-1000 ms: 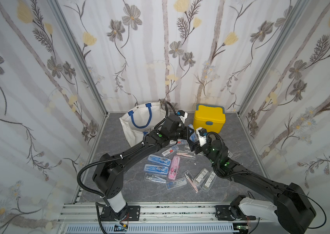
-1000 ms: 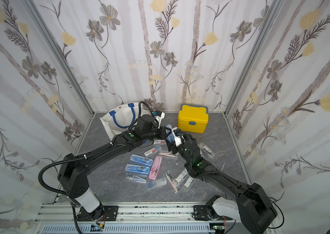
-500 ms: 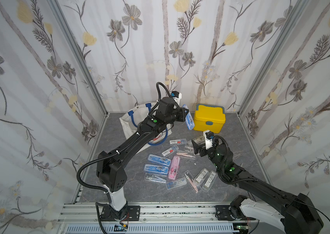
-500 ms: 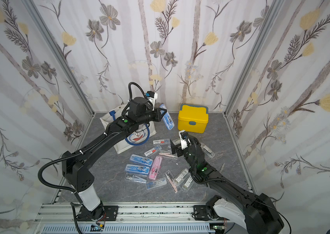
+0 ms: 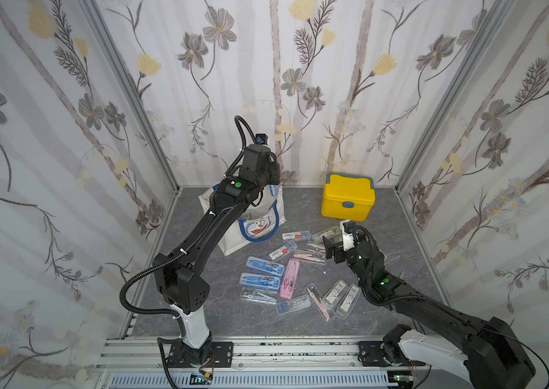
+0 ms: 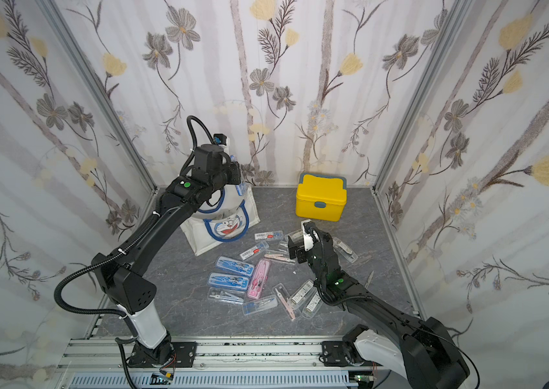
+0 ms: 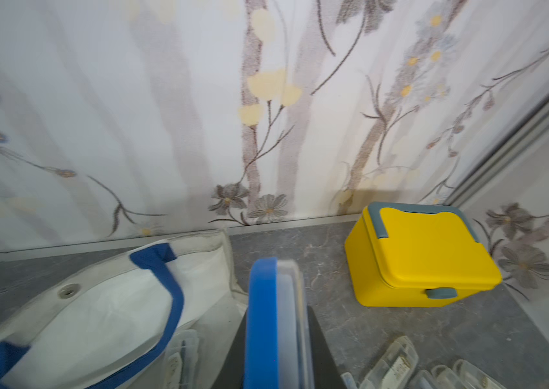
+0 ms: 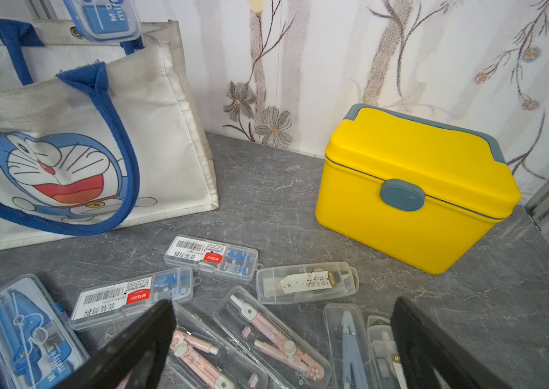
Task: Put the compass set into the canvas bag
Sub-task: Place the compass set in the canvas bag.
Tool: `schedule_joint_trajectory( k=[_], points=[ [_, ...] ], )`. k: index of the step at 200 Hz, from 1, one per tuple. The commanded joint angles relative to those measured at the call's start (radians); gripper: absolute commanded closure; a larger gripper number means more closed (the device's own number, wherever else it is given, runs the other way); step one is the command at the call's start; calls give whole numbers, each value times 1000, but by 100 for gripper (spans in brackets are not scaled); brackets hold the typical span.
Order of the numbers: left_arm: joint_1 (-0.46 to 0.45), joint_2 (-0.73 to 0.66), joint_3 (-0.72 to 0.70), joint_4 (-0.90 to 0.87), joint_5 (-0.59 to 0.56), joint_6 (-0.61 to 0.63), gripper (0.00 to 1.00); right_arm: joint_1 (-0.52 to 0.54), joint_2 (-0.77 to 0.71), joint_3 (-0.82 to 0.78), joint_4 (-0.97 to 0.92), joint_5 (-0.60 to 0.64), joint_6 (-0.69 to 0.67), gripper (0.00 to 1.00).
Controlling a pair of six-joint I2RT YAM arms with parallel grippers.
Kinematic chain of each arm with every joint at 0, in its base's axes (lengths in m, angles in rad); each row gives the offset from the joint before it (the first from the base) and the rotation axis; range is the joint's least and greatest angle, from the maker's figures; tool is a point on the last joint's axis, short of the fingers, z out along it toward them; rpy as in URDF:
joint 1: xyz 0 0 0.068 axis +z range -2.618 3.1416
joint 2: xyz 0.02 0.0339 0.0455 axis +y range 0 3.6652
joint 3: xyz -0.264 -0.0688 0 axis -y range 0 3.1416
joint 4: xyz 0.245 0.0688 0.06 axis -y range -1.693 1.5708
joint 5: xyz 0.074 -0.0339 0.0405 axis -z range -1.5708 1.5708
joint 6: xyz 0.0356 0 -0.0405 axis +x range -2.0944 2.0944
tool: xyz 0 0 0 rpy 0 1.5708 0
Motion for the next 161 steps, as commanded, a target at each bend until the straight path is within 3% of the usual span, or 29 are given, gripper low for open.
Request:
schedule_joint_trajectory(
  k=[1,33,61,105,161],
  points=[
    [8,17,8,-60,-223,81,86,-1,19,3,6,9,10,1],
    [10,108,52,-188,-432,99,86,-2,47,11,4,1,17,0],
    [13,199,54,-269,-515,109,86,-2,63,15,2,-2,20,1],
    [24,311,21,-347,-545,71,85,-1,63,15,0,5,25,1],
    [44,291,-135,-295,-473,25,81,-3,57,15,0,6,26,1]
  ],
)
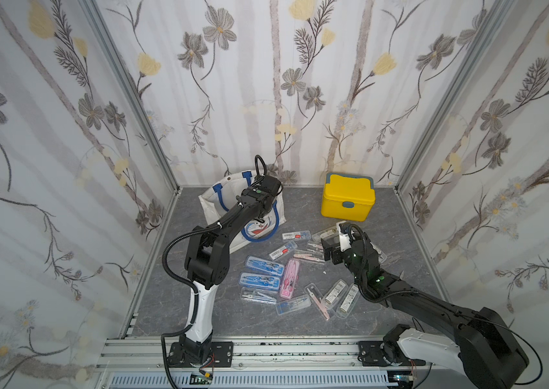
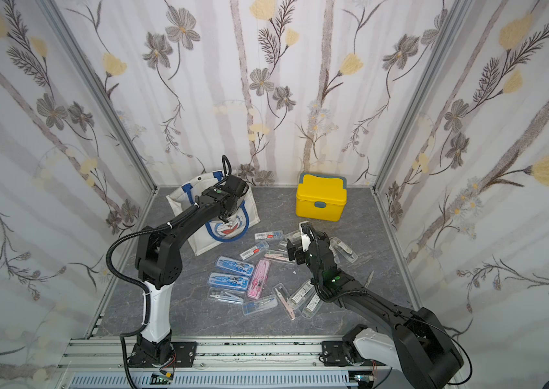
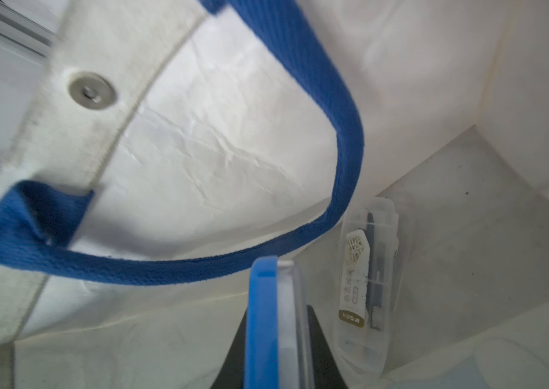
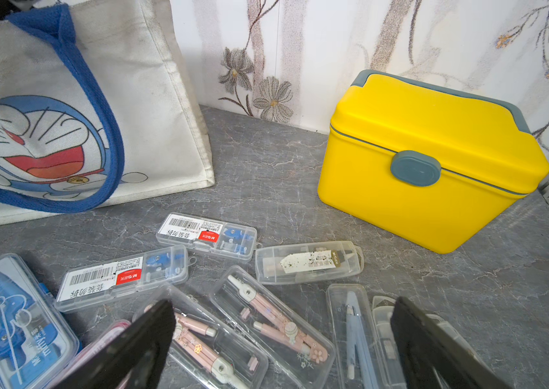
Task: Put the compass set into the canvas bag
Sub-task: Place the compass set in the canvas bag.
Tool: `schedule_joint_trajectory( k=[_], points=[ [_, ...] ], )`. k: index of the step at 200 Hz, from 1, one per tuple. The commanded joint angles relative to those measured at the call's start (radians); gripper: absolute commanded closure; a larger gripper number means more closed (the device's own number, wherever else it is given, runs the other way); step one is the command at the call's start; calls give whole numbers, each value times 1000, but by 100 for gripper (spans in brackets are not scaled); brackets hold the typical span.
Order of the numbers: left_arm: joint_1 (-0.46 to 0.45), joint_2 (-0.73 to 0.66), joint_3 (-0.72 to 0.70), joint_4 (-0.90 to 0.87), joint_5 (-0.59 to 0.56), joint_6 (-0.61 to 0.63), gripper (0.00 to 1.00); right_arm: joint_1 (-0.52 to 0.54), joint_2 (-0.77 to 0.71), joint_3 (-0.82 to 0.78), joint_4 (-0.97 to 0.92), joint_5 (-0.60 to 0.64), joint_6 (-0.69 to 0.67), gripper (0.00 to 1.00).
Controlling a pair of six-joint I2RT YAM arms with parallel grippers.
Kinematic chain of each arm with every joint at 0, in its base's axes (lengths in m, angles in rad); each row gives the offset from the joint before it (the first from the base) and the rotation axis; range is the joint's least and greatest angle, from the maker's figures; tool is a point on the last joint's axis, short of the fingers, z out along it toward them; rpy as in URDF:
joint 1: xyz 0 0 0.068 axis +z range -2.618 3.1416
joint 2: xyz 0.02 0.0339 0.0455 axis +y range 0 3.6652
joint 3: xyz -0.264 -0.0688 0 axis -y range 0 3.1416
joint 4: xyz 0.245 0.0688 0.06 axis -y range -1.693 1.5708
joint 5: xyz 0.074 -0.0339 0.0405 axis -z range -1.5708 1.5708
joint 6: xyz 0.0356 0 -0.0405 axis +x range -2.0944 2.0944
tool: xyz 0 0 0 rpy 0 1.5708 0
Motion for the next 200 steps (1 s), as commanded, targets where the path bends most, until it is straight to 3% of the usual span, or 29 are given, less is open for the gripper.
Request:
schedule_joint_trajectory(
  k=[1,24,79,152,172,200],
  points=[
    [8,-18,-42,21,18,-42,81,1,-4,7,19,6,6,0],
    [13,-23,-86,32,48,-65,76,1,-5,12,20,6,8,1],
    [16,-41,-92,49,45,-78,52,1,-3,20,16,9,8,1],
    [14,-140,-57,99,10,-110,42,-2,36,57,-43,89,50,1],
    [2,-196,-80,137,8,-129,33,-8,53,77,-81,127,91,0],
    [-22,-282,-135,222,35,-125,9,-28,77,117,-149,123,145,1]
  ],
)
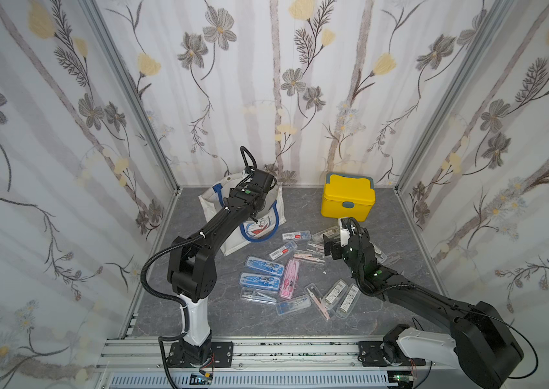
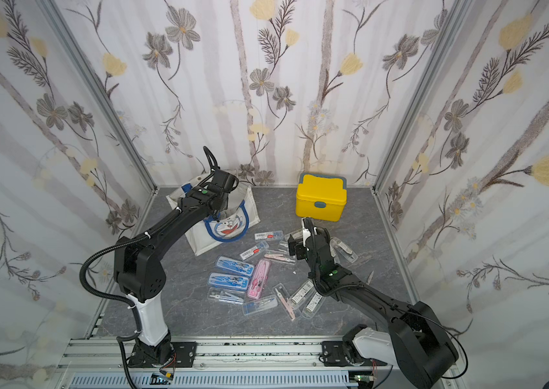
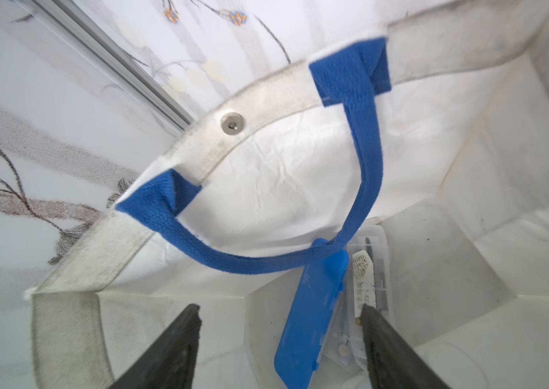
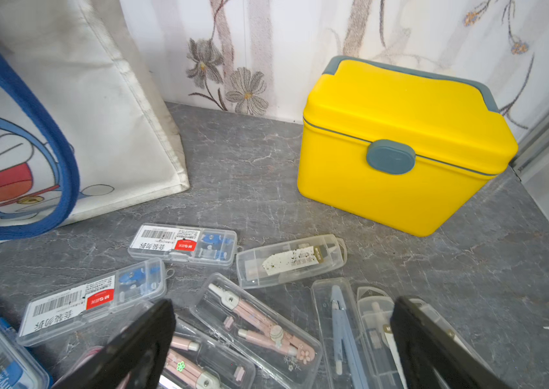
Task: Put the compass set into the canvas bag
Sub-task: Place the compass set in the canvas bag, then pick up the compass set at the center of the board.
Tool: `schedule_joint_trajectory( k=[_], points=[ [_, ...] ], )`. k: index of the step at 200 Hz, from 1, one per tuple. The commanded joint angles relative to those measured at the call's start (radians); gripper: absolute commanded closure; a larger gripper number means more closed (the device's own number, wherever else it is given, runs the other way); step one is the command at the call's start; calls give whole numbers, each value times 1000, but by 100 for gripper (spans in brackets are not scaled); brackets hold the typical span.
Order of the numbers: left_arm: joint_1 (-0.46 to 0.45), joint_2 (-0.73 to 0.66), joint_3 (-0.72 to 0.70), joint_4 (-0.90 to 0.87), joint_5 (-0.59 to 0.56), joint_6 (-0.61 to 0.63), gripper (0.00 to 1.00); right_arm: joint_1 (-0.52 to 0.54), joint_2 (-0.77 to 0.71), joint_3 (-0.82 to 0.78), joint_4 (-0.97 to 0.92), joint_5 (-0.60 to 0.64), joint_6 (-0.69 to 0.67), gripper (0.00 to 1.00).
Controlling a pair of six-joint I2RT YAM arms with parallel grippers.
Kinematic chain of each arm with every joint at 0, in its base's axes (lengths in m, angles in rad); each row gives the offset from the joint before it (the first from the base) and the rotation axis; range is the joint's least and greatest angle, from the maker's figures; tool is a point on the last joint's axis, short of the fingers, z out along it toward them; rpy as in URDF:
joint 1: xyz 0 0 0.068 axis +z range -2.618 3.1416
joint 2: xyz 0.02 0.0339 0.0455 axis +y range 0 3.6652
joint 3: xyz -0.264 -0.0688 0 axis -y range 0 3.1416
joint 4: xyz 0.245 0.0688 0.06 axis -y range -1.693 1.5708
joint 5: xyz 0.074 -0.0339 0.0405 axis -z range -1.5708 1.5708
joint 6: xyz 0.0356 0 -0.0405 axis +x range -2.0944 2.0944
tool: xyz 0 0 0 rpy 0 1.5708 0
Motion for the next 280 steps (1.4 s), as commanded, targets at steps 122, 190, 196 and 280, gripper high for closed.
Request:
schedule_joint_trajectory(
  k=[122,190,196,280],
  points=[
    [-275,-299,-306,506,553,-30,0,-272,99,110,-309,-202,233,1],
    [-345,-184,-336,559,622,-65,0,-292,216,146,-362,-275,214,13],
    [-347,-174,-337,559,626,-68,0,-292,234,156,-369,-282,215,16],
    [-348,-165,-397,578,596,-81,0,-293,364,202,-383,-271,233,26]
  ],
)
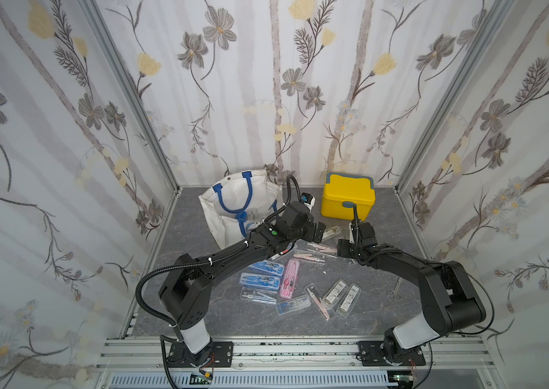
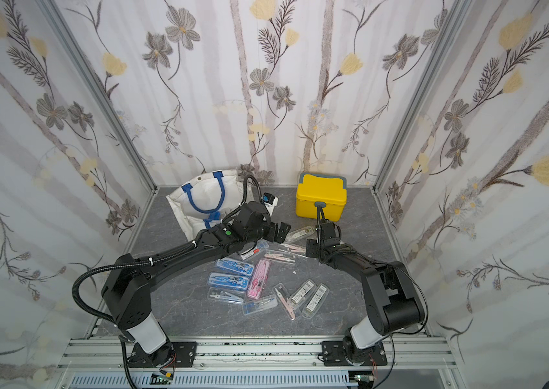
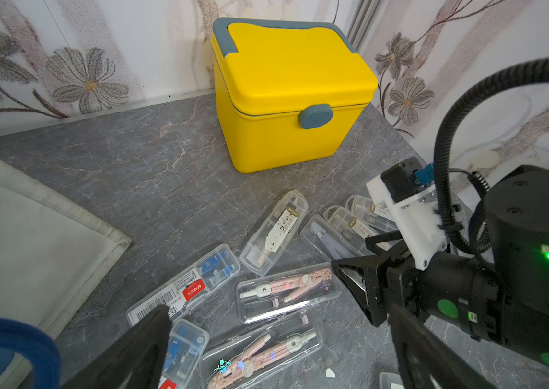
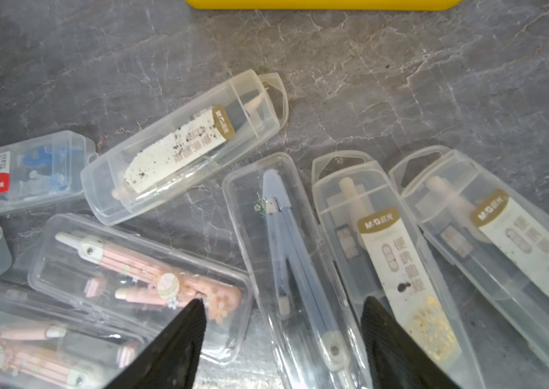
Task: Put the compass set into the canvas bag
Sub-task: Pick up the compass set at the center of the board.
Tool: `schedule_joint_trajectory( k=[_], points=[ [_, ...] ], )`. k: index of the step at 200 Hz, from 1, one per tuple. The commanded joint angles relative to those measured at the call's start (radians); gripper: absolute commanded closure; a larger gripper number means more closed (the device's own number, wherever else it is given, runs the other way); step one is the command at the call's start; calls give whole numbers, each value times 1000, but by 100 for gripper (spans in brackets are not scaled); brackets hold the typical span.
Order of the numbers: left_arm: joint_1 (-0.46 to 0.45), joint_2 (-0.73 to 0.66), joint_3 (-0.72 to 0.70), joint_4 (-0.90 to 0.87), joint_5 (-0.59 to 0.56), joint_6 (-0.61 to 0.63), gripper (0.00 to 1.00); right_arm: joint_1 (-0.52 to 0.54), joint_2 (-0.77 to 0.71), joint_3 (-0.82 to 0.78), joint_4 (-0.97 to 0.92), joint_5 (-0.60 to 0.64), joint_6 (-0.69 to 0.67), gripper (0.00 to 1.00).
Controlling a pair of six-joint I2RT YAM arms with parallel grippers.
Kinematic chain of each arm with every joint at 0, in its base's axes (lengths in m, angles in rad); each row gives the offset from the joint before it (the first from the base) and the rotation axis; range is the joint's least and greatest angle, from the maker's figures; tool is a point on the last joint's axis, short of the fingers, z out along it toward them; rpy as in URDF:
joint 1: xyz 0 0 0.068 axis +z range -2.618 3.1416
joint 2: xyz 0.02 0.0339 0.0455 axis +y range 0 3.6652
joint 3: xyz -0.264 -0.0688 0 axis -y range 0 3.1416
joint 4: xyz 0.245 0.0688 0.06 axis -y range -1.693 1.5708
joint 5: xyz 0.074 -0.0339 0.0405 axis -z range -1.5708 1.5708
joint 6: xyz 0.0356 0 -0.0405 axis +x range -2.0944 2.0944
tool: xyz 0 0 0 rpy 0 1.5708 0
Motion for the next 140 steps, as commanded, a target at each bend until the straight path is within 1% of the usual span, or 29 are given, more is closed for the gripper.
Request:
schedule_joint_trajectory(
  k=[1,33,104,128,140],
  points=[
    [0,-4,-13,35,-27,-12,0,-1,15,7,-5,26,16,26],
    [1,-3,-20,35,-44,-12,0,-4,24,10,-18,35,17,28],
    [1,3,-19,29,-50,-10,0,-5,77,4,-48,21,13,36],
    [1,3,-20,25,-56,-9,0,-4,77,-3,-66,32,16,40],
    [1,1,-22,26,-56,-9,0,-5,69,-10,-75,50,23,40]
  ],
)
